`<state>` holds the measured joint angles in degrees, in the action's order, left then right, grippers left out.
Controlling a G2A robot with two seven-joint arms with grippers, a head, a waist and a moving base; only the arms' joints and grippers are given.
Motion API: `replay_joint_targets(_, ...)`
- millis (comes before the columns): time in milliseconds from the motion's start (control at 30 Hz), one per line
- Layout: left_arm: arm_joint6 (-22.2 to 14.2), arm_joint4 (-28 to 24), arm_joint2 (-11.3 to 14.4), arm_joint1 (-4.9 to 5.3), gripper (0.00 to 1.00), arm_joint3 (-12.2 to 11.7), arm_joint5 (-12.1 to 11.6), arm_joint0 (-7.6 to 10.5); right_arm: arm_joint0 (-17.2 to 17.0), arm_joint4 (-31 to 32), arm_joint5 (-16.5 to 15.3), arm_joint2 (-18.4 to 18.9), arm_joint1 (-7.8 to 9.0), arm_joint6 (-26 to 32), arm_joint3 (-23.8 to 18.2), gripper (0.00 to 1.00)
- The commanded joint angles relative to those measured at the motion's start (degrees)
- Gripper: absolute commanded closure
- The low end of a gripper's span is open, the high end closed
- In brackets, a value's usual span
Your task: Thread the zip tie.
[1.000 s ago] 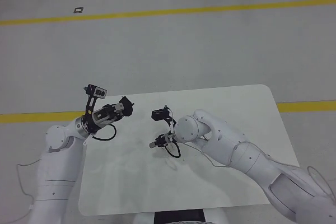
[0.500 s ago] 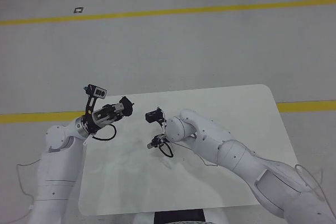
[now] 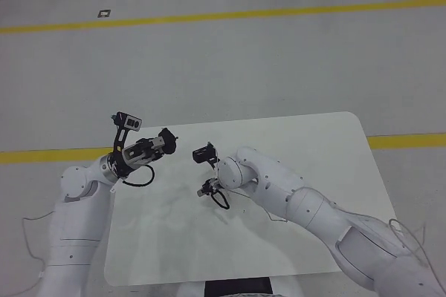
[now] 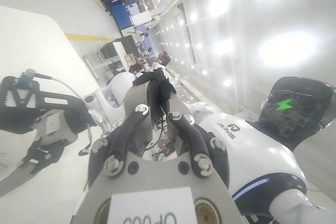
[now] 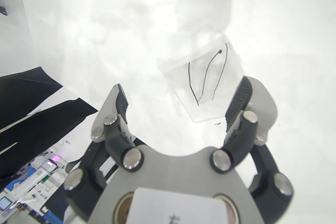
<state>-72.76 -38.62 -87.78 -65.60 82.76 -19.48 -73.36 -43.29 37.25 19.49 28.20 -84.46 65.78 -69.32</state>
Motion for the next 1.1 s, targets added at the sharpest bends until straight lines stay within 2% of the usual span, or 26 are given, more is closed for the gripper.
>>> replay_joint_targets(0, 0.0, 0.0, 0.0, 0.0, 1.0, 0.0, 0.0, 0.0, -0.3, 1.5, 0.0, 0.4, 0.06, 0.7, -0.3, 0.37)
replay_joint_targets(33, 0.0, 0.0, 0.0, 0.0, 1.0, 0.0, 0.0, 0.0, -0.5, 1.9, 0.0, 0.7, 0.06, 0.9, -0.4, 0.59)
replay_joint_targets(200, 0.0, 0.0, 0.0, 0.0, 1.0, 0.0, 0.0, 0.0, -1.9, 4.6, 0.0, 2.4, 0.0, 1.9, -1.7, 0.65)
replay_joint_targets(333, 0.0, 0.0, 0.0, 0.0, 1.0, 0.0, 0.0, 0.0, -2.9, 6.3, 0.0, 3.2, -0.12, 2.9, -2.3, 0.75)
replay_joint_targets(600, 0.0, 0.0, 0.0, 0.0, 1.0, 0.0, 0.0, 0.0, -4.1, 8.5, 0.0, 4.1, -0.82, 2.8, -1.2, 0.78)
replay_joint_targets(800, 0.0, 0.0, 0.0, 0.0, 1.0, 0.0, 0.0, 0.0, -4.5, 9.8, 0.0, 3.6, -1.87, 1.3, 1.6, 0.78)
replay_joint_targets(1067, 0.0, 0.0, 0.0, 0.0, 1.0, 0.0, 0.0, 0.0, -4.4, 10.8, 0.0, 2.7, -3.66, -0.6, 5.9, 0.85)
